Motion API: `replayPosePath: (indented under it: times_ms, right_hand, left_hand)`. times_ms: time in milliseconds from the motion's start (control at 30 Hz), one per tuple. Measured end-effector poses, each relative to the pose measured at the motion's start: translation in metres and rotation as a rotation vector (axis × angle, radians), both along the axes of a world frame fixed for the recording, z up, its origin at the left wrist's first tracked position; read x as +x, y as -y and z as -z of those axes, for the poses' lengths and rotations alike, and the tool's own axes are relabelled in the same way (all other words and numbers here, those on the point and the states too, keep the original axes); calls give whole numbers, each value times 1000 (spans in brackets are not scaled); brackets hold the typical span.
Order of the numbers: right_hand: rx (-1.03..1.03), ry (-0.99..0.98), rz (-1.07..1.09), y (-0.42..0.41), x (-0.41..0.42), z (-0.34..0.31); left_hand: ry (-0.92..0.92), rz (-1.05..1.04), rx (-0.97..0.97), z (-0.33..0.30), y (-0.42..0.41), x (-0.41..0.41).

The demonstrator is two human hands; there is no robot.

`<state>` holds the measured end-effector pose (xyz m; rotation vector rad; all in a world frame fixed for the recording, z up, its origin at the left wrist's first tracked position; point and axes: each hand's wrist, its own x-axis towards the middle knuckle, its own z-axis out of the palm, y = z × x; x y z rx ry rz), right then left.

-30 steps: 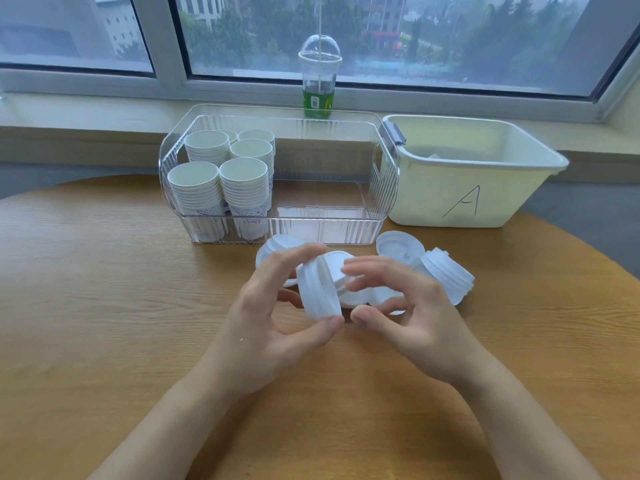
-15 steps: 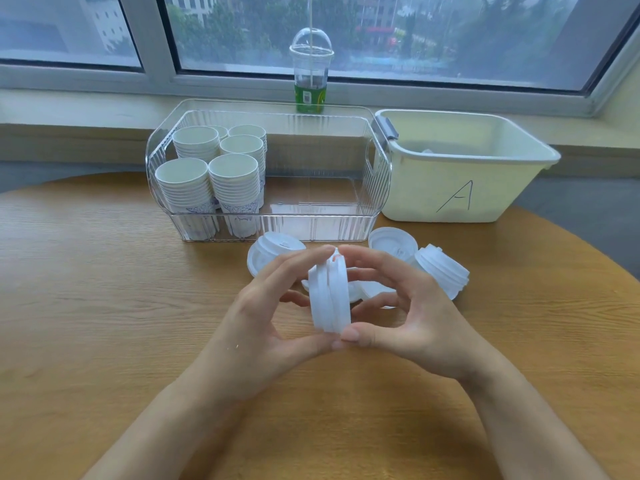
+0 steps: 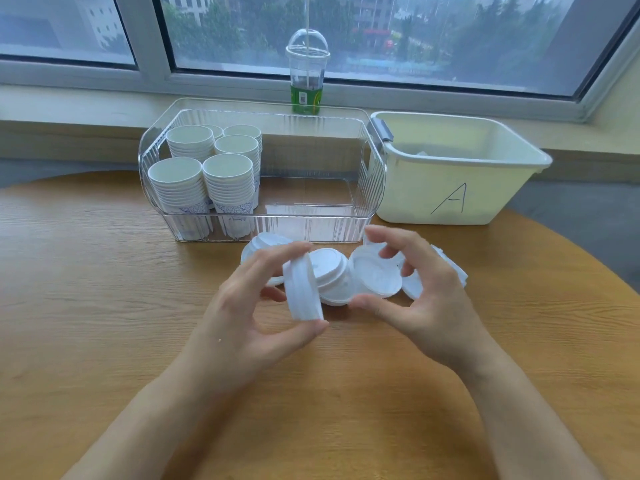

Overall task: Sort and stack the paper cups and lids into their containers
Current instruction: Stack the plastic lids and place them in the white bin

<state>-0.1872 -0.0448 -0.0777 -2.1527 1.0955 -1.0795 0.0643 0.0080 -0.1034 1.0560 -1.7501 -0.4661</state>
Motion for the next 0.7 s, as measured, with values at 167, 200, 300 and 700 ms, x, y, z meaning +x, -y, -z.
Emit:
replayPosePath:
  times_ms: [167, 200, 300, 700]
  right_hand:
    - [9, -129, 119, 13, -20, 4]
    - [18, -171, 123, 15, -22, 6]
    - [13, -283, 136, 19, -21, 15]
    - [-16, -442, 231, 26, -9, 33]
  left_hand:
    - [-8, -39, 49, 6, 4, 6]
    - [-4, -36, 53, 7, 4, 6]
    - [13, -29, 62, 9, 5, 4]
    - [40, -8, 58, 11, 4, -1]
